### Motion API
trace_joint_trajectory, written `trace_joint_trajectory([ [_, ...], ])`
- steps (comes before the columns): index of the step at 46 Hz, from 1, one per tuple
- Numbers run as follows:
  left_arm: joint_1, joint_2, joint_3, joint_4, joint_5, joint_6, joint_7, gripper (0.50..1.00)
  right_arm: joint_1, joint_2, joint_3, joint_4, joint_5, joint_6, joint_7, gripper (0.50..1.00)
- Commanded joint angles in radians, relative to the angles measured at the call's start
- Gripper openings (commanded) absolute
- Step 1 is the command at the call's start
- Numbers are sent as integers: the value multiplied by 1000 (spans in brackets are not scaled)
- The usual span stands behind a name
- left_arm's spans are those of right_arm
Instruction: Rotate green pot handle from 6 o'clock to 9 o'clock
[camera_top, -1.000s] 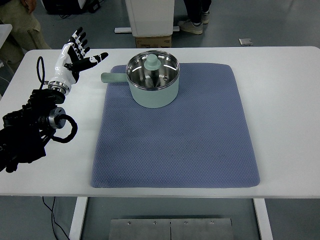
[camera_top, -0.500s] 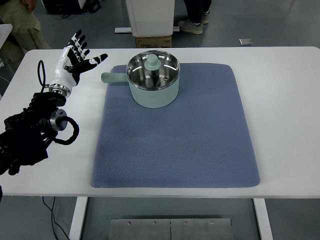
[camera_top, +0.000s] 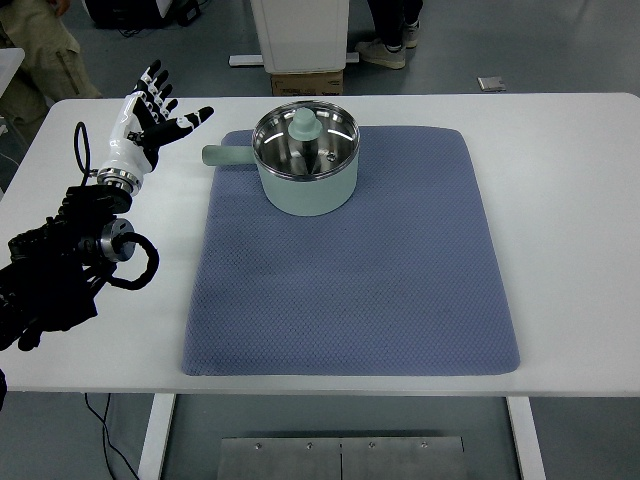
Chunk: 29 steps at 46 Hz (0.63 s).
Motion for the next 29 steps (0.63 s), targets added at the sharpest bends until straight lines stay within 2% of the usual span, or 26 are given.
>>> trace_joint_trajectory([
  [1,0,-2,-3,-1,0,0,0,1000,1,0,0,0,1,0,0,1000],
  [29,0,-34,-21,1,0,14,0,1000,3,0,-3,-2,-3,0,2,1000],
])
